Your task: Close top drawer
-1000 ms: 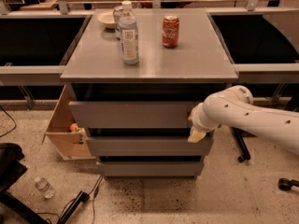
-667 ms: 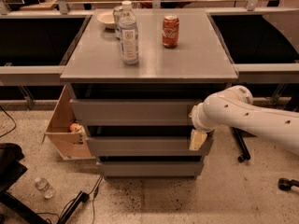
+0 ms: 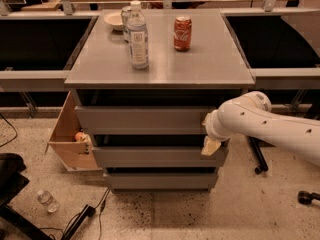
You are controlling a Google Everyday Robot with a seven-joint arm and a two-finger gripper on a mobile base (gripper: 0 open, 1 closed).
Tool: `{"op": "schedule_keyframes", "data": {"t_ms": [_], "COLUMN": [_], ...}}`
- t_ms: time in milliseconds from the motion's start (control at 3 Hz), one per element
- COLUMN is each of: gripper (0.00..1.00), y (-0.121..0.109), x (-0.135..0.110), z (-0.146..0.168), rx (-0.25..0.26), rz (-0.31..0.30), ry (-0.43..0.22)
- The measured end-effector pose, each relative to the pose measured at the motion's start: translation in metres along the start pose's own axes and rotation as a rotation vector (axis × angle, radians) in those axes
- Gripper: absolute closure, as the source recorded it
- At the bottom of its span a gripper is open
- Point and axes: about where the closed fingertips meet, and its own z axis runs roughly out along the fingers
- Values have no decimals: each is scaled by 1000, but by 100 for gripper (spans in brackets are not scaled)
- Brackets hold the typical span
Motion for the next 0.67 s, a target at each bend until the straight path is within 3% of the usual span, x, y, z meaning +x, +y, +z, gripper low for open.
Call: {"op": "schedule_keyframes", "data": {"t_ms": [333, 667], "gripper": [47, 78], "y": [3, 12], "x": [0, 13], "z": [-2, -85], "rx": [0, -27], "rz": [0, -12], "ry": [0, 79]}}
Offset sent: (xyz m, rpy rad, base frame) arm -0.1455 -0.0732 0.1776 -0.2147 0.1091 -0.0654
